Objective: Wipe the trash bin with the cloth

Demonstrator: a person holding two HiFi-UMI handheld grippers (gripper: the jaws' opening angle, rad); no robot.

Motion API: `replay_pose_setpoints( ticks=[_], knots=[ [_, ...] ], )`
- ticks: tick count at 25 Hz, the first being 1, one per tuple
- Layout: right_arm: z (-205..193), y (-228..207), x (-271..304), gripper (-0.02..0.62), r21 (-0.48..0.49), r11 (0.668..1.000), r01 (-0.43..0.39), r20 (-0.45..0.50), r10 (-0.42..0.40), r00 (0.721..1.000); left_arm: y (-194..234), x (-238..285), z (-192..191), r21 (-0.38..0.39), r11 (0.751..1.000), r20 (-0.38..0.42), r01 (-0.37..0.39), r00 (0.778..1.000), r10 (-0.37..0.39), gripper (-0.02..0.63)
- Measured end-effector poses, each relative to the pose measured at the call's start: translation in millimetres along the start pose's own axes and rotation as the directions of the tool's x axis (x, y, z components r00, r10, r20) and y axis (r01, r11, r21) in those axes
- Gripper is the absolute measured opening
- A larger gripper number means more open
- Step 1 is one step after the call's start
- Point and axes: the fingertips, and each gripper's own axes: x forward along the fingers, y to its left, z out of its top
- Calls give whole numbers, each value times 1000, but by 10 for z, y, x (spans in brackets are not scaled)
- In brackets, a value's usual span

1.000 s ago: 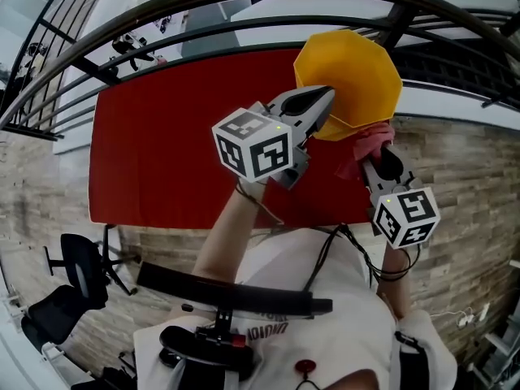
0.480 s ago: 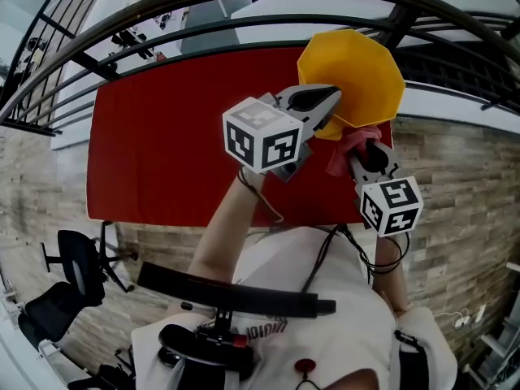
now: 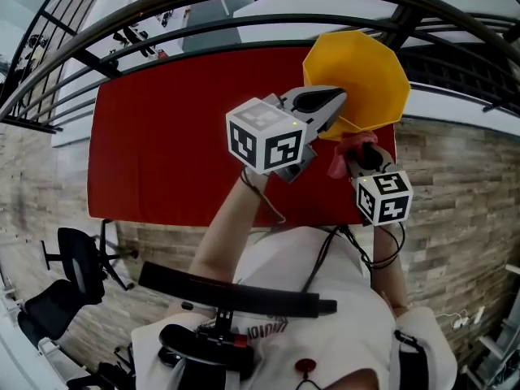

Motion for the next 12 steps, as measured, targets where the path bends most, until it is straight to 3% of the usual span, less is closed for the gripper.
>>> replay_pose_setpoints(
  ticks=[12],
  knots=[
    [-355, -104, 257, 100, -30, 999, 31, -106, -34, 994, -36, 23, -27, 40, 999, -32, 4, 999, -3, 3]
  ],
)
